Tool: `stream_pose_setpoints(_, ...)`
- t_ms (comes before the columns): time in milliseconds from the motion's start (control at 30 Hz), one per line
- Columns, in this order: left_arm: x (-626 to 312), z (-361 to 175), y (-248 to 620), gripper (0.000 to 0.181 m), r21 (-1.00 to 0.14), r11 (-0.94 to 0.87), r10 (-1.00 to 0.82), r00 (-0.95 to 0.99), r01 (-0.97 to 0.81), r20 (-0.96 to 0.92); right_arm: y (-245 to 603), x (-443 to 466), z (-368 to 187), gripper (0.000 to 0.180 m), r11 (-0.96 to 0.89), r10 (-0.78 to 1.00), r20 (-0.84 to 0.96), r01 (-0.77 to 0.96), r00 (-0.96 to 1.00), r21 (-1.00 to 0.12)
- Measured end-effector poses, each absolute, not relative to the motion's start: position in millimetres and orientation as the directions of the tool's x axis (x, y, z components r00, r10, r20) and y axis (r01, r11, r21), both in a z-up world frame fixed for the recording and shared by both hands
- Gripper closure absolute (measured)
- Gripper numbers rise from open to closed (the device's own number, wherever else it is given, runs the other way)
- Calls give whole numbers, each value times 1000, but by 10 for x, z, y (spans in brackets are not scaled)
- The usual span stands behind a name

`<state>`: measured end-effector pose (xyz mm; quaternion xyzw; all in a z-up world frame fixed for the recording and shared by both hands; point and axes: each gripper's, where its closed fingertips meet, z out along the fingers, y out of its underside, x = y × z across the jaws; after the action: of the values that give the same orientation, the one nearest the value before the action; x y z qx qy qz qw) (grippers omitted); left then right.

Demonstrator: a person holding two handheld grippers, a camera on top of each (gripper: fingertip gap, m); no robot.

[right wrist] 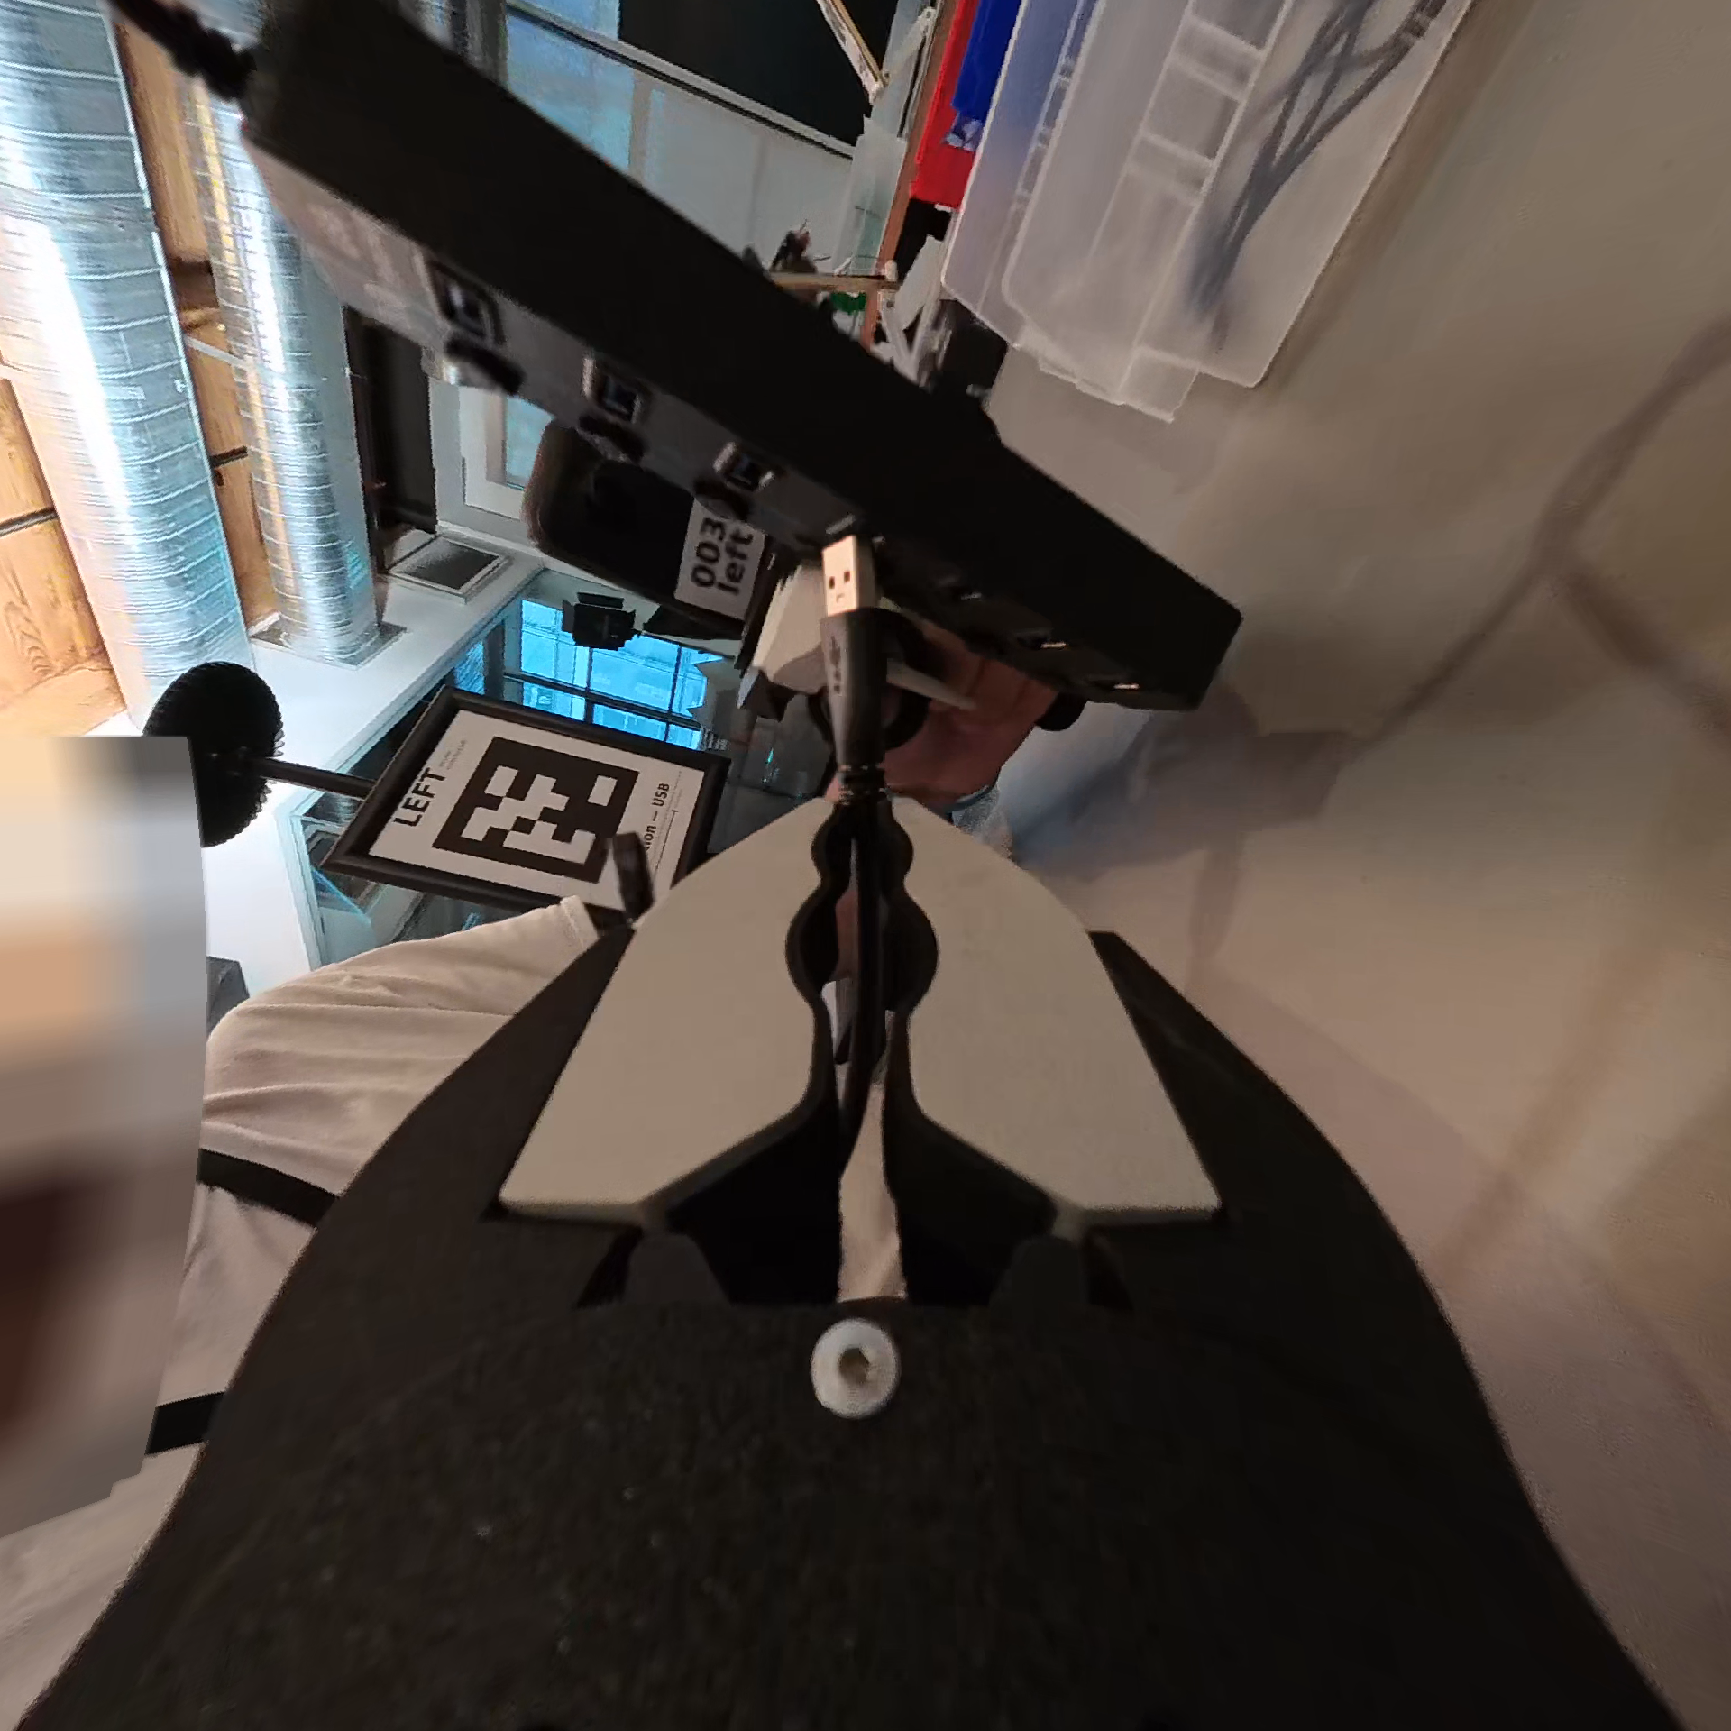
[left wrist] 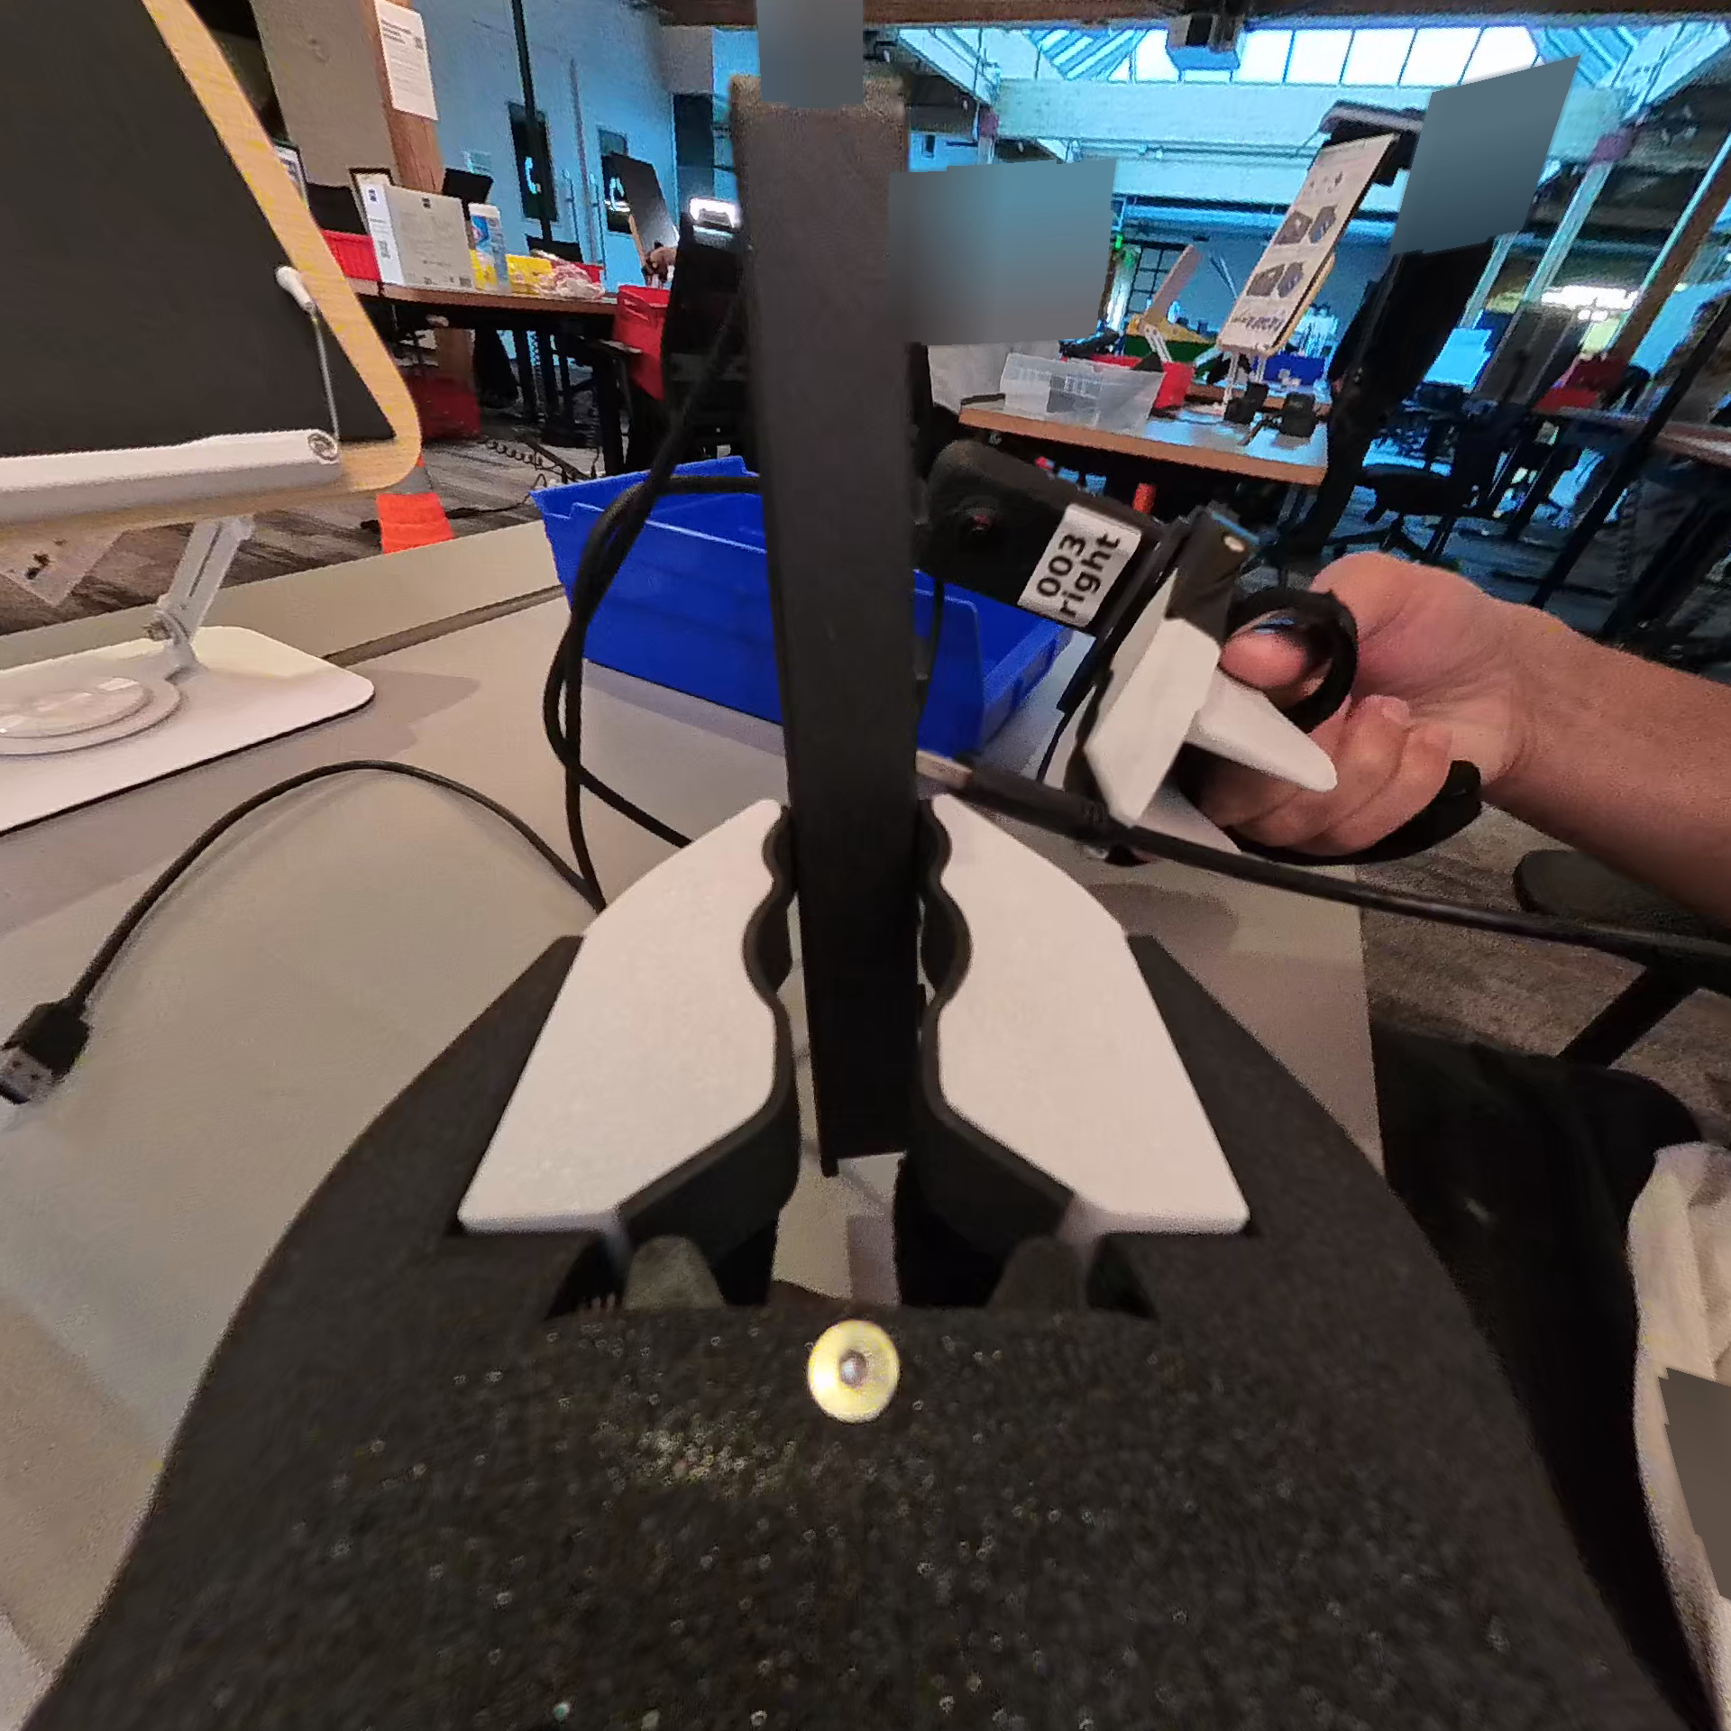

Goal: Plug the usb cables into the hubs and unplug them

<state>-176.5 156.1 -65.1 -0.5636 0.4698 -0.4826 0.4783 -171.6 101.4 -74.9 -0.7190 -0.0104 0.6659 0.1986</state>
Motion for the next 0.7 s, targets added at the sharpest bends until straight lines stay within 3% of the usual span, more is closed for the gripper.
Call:
stream_pose_setpoints(367, -1761, -711, 1545, 157, -990, 24, -993, 114, -136, -40, 1002, -1710, -805, 175, -934, 239, -967, -252, 94, -255)
stream_pose_setpoints(700, -1767, -774, 1649, 157, -988, -4, -985, 170, -155, -22, 1159, -1547, -781, 175, -855, 320, -912, -336, 256, -394)
